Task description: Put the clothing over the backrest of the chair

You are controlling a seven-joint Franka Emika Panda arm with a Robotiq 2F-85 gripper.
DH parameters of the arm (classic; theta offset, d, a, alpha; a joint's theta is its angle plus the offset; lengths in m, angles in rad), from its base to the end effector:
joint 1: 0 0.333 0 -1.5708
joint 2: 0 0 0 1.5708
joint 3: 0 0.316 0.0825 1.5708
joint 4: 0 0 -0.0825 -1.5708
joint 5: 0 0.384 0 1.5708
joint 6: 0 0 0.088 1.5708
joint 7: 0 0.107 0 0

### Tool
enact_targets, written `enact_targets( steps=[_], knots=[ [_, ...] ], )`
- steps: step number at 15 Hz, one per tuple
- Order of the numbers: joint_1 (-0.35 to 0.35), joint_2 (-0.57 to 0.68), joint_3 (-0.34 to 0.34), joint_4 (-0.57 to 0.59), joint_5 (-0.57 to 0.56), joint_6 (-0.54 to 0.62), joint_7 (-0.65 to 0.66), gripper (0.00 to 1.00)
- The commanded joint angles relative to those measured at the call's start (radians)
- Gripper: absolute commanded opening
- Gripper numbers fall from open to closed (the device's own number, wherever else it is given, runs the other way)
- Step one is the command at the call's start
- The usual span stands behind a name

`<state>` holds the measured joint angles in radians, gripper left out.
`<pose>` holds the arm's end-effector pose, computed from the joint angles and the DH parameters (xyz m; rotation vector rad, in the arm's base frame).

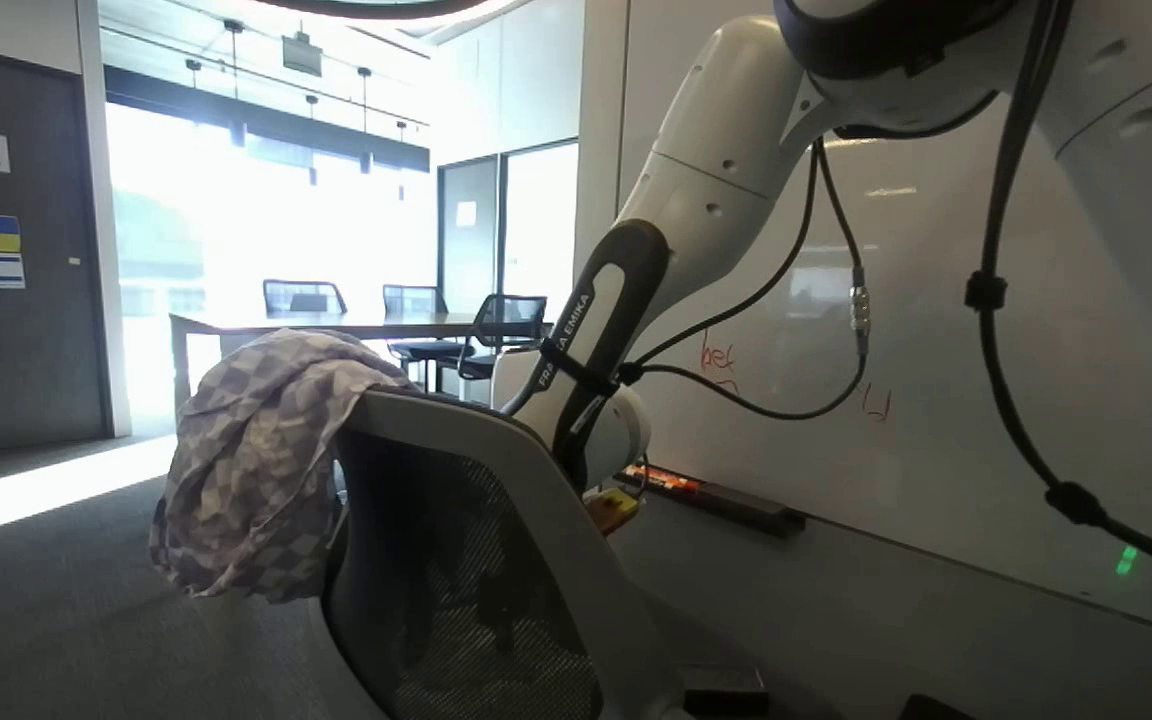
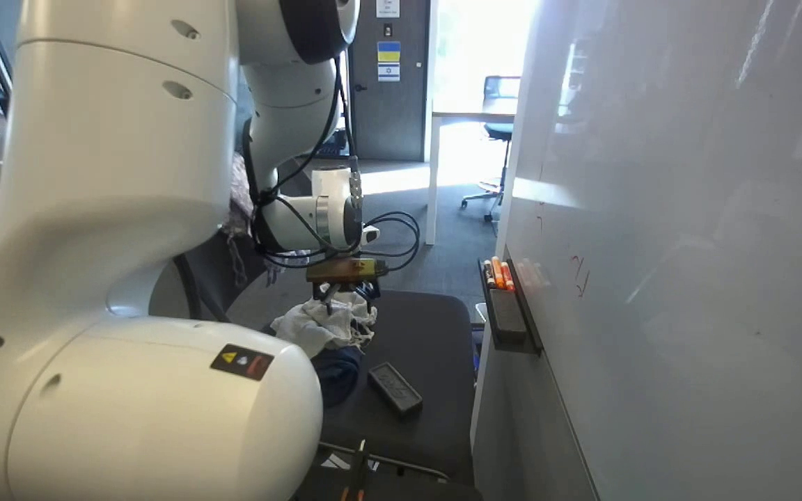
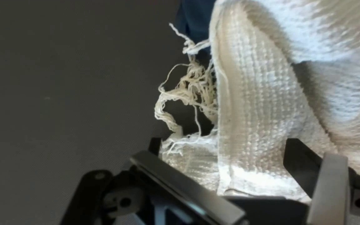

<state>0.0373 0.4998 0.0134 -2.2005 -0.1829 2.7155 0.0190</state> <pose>0.5505 0.0347 0.1530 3.0569 0.3006 0.0278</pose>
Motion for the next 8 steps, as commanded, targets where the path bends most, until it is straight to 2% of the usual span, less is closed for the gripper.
enact_targets(
  steps=[1,7,8],
  knots=[
    [0.008,0.11,-0.017,0.134,0.005,0.004,-0.039,1.0],
    [-0.027,0.232,0.002,0.262,0.045,-0.004,-0.081,1.0],
    [-0.029,0.239,0.002,0.27,0.045,-0.008,-0.085,0.75]
  ],
)
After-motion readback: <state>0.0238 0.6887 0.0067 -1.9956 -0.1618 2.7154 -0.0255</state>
